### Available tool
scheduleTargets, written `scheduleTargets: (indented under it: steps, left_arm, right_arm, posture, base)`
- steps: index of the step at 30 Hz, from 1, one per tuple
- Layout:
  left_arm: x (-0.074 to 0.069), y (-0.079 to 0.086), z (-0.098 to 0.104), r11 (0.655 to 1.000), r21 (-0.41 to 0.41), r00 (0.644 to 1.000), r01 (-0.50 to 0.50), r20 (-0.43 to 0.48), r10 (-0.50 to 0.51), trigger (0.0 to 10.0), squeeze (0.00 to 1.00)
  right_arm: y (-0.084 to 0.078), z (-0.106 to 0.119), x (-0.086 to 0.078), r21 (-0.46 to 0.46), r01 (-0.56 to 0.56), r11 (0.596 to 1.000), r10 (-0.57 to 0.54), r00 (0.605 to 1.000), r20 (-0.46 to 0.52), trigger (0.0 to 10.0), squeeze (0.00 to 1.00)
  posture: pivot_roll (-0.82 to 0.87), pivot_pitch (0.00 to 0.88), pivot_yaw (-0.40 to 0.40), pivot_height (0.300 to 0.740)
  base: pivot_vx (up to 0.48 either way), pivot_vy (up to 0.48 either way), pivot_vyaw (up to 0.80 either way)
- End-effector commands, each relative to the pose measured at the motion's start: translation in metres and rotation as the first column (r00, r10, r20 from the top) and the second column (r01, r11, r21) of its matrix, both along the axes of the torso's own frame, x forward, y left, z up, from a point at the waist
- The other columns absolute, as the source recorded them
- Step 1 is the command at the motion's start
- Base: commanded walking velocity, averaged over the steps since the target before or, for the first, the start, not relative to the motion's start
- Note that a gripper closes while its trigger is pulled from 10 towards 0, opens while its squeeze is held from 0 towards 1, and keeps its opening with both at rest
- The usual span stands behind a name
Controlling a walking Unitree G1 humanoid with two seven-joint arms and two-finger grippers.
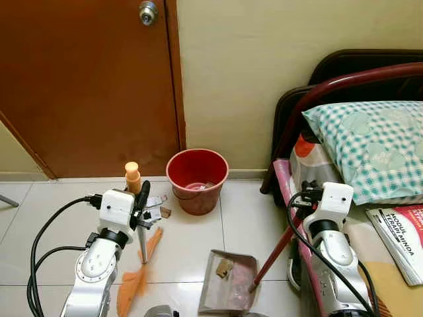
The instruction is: Sweep floor
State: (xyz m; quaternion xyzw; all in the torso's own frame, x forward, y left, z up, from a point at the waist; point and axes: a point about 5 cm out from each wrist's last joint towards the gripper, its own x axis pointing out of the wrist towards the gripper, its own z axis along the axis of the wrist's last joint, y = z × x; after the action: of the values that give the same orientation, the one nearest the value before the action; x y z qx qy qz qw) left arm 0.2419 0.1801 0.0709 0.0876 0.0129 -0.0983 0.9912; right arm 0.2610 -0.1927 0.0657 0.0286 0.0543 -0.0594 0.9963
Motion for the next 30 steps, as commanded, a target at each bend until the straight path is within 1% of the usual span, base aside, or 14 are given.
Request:
scheduleTargets:
  steps: [1,23,30]
  left_arm:
    - [0.0035,0.0050,0.0033,1.000,0.021,1.000,-0.016,0.009,0.016,10.0,0.00]
    - [0.0054,0.0015,0.0037,1.000,0.021,1.000,-0.004,0.011,0.003,10.0,0.00]
    - [0.0060,-0.0011,0.0049,1.000,0.015,1.000,-0.004,0.017,0.004,10.0,0.00]
  right_arm:
    - [-0.0003,0.0055,0.0049,-0.002,-0.005,1.000,0.005,1.000,0.031,10.0,0.00]
    - [0.0000,0.0061,0.0082,-0.003,-0.010,1.000,0.010,0.999,0.034,10.0,0.00]
    - [-0.0008,0.0067,0.0090,-0.014,-0.018,1.000,0.018,0.999,0.031,10.0,0.00]
  posture:
    - [0.07,0.019,-0.018,0.740]
    - [0.08,0.017,-0.021,0.740]
    - [0.04,0.028,-0.022,0.740]
  base:
    - [0.000,0.000,0.00]
    - [0.000,0.000,0.00]
    - [0.000,0.000,0.00]
